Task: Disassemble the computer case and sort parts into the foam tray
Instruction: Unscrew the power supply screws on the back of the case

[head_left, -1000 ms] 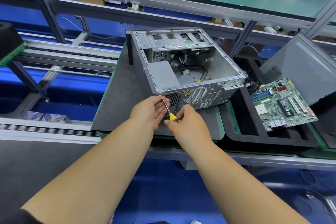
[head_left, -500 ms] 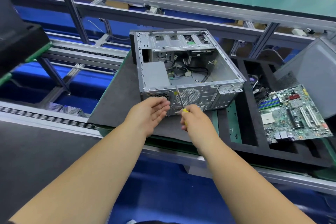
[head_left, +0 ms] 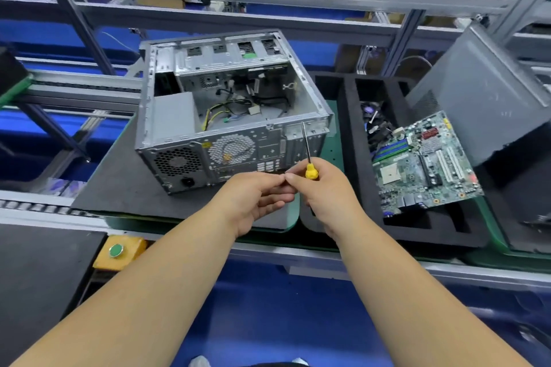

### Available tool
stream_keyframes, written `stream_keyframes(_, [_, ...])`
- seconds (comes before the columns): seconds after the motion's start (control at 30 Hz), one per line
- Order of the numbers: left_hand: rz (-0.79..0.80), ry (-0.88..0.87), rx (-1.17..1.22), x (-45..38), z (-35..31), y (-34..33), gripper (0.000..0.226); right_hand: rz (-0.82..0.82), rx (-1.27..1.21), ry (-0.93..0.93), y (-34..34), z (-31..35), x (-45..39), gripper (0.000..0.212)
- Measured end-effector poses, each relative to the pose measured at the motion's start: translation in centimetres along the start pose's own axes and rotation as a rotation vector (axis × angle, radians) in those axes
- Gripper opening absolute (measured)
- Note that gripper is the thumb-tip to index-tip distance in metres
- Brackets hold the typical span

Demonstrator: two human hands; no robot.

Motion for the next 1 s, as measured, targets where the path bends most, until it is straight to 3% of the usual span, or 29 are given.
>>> stream_keyframes(0.23, [-0.059, -0.056, -0.265, -1.9, 1.0, -3.4, 0.016, -0.194, 0.097, -0.159, 6.3, -4.9, -3.3, 0.012])
stream_keyframes(0.37, [-0.096, -0.141, -0.366, -2.2, 0.8, -3.8, 0.018, -0.139, 0.142, -0.268, 8.2, -7.7, -5.2, 0.020])
stream_keyframes(0.47, [-0.133, -0.249, -0.453, -2.0, 0.0, -4.1, 0.018, -0.092, 0.204, -0.315, 8.6, -8.9, -5.8, 0.029])
stream_keyframes(0.63, [-0.229, -0.533, -0.570, -0.3, -2.6, -3.0, 0.019, -0.125, 0.147, -0.269, 7.7, -7.9, -6.1, 0.021])
stream_keyframes(0.77, [-0.411, -0.790, -0.817, 1.6, -5.3, 0.1, 0.020, -0.123, 0.077, -0.168, 5.6, -5.4, -5.4, 0.011])
stream_keyframes(0.83, [-0.498, -0.904, -1.060, 2.4, -6.9, 2.5, 0.030, -0.137, 0.036, -0.049, 4.3, -3.7, -4.9, 0.009])
stream_keyframes(0.9, [-0.549, -0.901, -1.338, 2.5, -8.2, 5.2, 0.047, -0.133, 0.085, 0.128, 2.6, -1.4, -4.7, 0.012])
stream_keyframes(1.0, [-0.594, -0.757, -1.589, 2.3, -9.6, 9.4, 0.072, -0.121, 0.350, 0.372, -0.6, 2.3, -5.0, 0.014])
Point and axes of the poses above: each hand's wrist, its own x-axis away from the middle knuckle, its own y-axis out of the back of the hand, z = x × y, the point moved 2 cm from there along -x, towards the middle knuckle, and after that the axes turned 1 degree about -z, right-handed, at the moved point
